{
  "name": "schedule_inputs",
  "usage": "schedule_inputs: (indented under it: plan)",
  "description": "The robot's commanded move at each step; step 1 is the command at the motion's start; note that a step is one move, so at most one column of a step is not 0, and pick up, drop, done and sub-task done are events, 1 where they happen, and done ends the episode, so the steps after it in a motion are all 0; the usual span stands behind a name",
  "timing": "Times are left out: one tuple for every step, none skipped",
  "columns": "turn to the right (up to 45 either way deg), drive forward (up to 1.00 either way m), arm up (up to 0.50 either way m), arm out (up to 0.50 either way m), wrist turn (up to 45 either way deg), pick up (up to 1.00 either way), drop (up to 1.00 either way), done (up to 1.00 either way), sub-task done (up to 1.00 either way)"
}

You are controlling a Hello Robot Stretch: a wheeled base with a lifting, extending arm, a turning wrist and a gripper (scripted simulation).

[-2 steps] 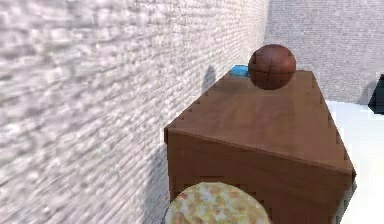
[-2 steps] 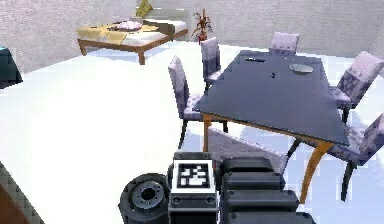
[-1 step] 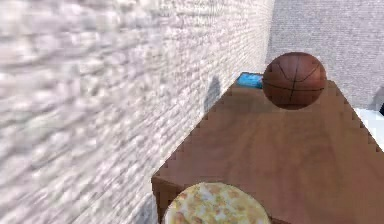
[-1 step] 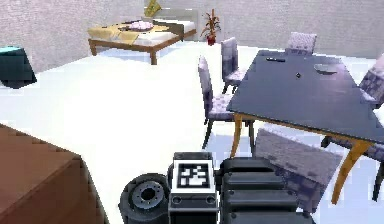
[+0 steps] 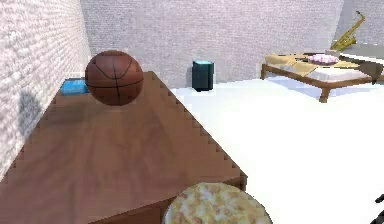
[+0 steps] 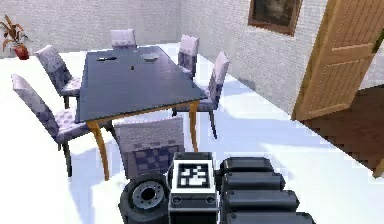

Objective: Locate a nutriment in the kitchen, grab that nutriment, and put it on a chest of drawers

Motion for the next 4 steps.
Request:
schedule_inputs:
  plan:
    - [9.0, 0.0, 0.0, 0.0, 0.0, 0.0, 0.0, 0.0, 0.0]
    - [-45.0, 0.0, 0.0, 0.0, 0.0, 0.0, 0.0, 0.0, 0.0]
    - [-6.0, 0.0, 0.0, 0.0, 0.0, 0.0, 0.0, 0.0, 0.0]
    - [45.0, 0.0, 0.0, 0.0, 0.0, 0.0, 0.0, 0.0, 0.0]
